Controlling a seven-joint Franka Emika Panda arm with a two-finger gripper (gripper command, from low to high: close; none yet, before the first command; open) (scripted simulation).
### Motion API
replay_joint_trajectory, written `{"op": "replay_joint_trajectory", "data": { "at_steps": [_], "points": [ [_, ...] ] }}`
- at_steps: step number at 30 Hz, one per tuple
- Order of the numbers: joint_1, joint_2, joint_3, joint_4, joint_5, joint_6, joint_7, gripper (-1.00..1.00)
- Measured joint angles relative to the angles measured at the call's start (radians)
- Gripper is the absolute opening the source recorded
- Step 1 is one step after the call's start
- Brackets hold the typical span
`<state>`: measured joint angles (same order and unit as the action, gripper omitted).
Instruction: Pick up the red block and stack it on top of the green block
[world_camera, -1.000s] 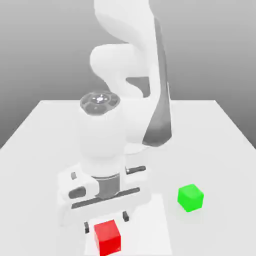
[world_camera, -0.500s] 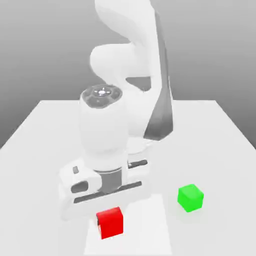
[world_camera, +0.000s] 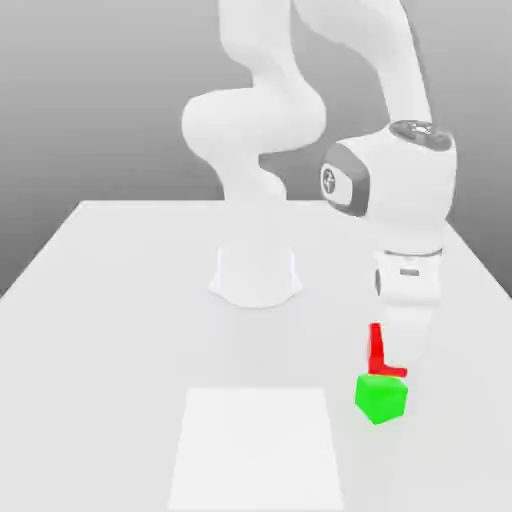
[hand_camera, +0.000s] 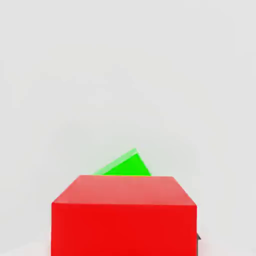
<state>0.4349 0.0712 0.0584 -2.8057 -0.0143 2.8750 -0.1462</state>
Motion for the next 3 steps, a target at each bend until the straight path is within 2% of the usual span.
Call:
{"op": "replay_joint_trajectory", "data": {
  "at_steps": [3],
  "points": [
    [0.000,0.000,0.000,0.000,0.000,0.000,0.000,1.00]
  ]
}}
